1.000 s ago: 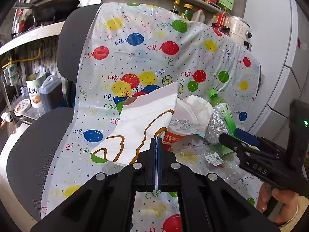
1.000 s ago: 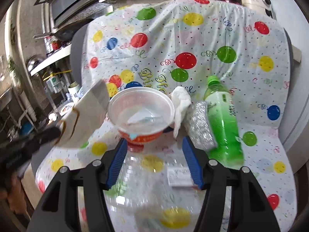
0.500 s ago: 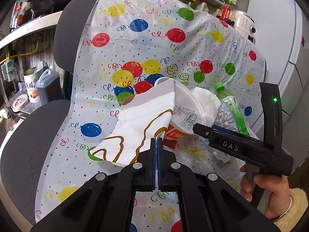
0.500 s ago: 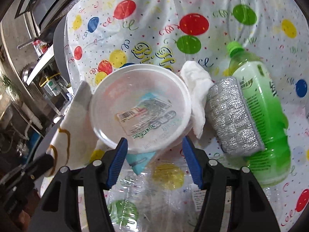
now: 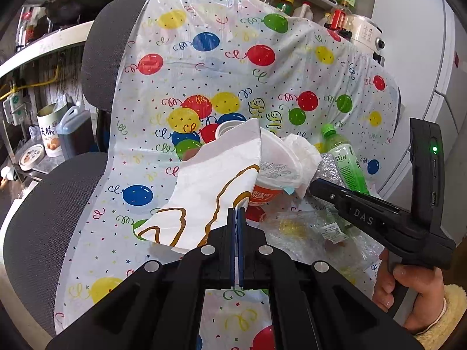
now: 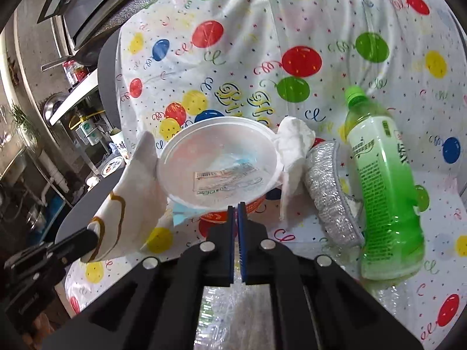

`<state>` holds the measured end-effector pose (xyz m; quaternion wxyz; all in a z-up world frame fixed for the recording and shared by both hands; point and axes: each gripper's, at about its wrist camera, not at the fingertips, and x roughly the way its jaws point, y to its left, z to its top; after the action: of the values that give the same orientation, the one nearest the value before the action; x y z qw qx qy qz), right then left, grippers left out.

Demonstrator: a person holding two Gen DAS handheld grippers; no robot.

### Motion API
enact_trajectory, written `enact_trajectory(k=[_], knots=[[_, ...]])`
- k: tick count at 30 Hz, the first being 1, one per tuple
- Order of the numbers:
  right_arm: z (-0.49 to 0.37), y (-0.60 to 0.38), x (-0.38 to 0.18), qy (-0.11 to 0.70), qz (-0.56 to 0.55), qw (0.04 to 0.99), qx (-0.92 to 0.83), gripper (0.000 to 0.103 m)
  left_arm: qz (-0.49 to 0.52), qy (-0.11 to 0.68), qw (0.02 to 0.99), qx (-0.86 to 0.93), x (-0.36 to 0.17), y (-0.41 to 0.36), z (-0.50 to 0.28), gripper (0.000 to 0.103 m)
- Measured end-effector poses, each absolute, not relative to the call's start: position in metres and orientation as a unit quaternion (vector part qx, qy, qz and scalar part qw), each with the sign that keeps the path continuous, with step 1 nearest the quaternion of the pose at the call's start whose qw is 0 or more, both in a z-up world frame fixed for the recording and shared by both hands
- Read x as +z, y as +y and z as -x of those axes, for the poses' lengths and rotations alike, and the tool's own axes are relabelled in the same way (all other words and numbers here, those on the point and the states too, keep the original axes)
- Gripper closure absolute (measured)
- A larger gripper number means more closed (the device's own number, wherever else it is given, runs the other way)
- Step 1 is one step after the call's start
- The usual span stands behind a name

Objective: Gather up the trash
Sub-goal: 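Lift the clear plastic packaging with the right gripper while the left gripper holds the napkin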

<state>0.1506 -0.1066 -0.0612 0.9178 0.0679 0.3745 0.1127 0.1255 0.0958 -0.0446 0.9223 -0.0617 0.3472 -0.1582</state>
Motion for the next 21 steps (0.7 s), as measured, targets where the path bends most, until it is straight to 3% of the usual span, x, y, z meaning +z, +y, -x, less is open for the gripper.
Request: enact_trajectory(k=[2,5,11,17,21], knots=[[-0.149,-0.109,-0.062,0.383,-0.075,0.913,0.115,0.094,0.060,0.346,0.923,-0.157,-0.043,0.095,-0.123,0.102],[-0.144,-0.117,-0.063,0.385,-0.097,0.911,0.111,0.057,0.059,0.345,0.924,-0.156,-0.042,0.095,-0.120,0.102],[-0.147,-0.115,-0.058,0.377,-0.119,0.911,0.118,0.054,0.059,0.344,0.924,-0.155,-0.041,0.096,-0.122,0.102],[-0.169,-0.105,-0.063,0.386,-0.150,0.902,0.123,0.044,0.059,0.346,0.924,-0.154,-0.046,0.099,-0.131,0.102],[-0.182,-0.102,-0.073,0.402,-0.159,0.895,0.109,0.044,0.062,0.352,0.921,-0.156,-0.053,0.099,-0.139,0.102]])
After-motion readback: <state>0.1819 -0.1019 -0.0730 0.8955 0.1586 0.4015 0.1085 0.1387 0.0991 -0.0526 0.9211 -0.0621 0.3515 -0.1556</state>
